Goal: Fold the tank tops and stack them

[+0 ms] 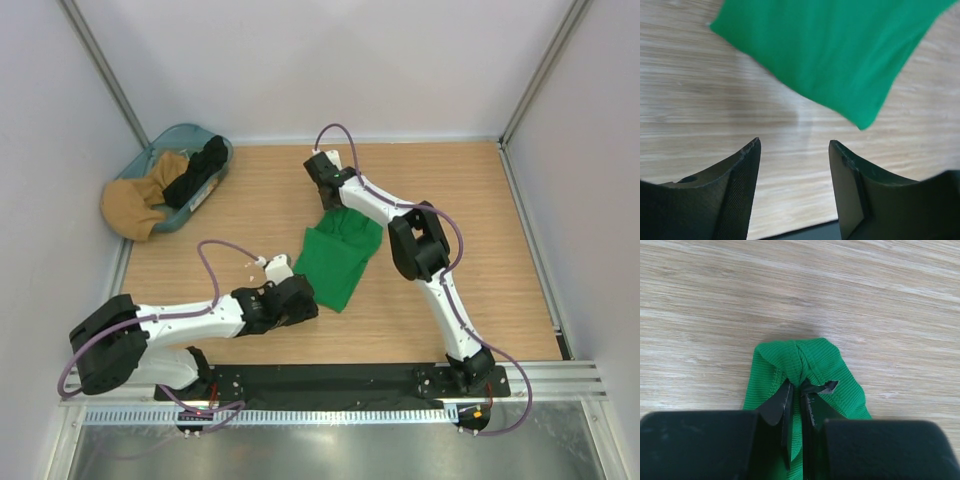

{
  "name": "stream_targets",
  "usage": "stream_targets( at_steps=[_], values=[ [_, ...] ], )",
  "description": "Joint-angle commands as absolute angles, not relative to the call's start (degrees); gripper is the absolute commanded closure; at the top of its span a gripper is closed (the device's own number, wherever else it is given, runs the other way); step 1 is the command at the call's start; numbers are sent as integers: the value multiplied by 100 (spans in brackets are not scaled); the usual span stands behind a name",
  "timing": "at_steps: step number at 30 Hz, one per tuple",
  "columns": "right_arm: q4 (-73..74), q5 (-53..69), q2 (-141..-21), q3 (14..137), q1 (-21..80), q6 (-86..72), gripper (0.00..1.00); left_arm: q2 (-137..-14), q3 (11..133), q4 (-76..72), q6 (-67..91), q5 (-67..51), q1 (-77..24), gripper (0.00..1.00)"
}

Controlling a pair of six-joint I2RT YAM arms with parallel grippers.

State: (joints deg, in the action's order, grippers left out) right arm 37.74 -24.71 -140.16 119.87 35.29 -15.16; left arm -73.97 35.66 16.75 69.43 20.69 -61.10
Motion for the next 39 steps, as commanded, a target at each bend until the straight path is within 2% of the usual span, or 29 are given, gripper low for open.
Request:
stream_targets(
  at_steps=[1, 3, 10, 15, 20, 24, 27, 28, 33, 39],
  values=[
    [3621, -2356, -13535, 11953, 3560, -1591, 96, -7286, 3314, 1020, 7680, 2627, -5985, 43],
    [3612, -2329, -13526, 11944, 3560, -1608, 96, -7278, 3226, 958, 8223, 2899, -5950, 46],
    [3525, -2241, -13482, 11813, 3560, -1679, 96, -7294, 2751, 607, 9764, 3586, -5933, 44],
    [3490, -2206, -13447, 11769, 3560, -1731, 96, -7890, 3119, 1027, 10527, 3700, -5933, 47],
    [3489, -2188, -13438, 11760, 3560, -1758, 96, -8481, 3655, 1124, 10608, 3621, -5941, 48],
    [3489, -2215, -13430, 11760, 3560, -1758, 96, -8815, 3928, 1459, 10731, 3656, -5941, 55],
    [3481, -2241, -13430, 11786, 3560, -1749, 96, -8921, 3894, 1477, 10863, 3709, -5950, 79],
    [3480, -2259, -13447, 11804, 3568, -1740, 96, -8895, 3885, 1485, 10863, 3744, -5968, 100],
    [3656, -2530, -13710, 12190, 3542, -1810, 96, -8850, 4016, 1722, 10714, 4210, -6239, 100],
    [3920, -3129, -14036, 12674, 3402, -2206, 95, -8947, 4298, 2390, 11328, 4447, -6845, 100]
  ],
)
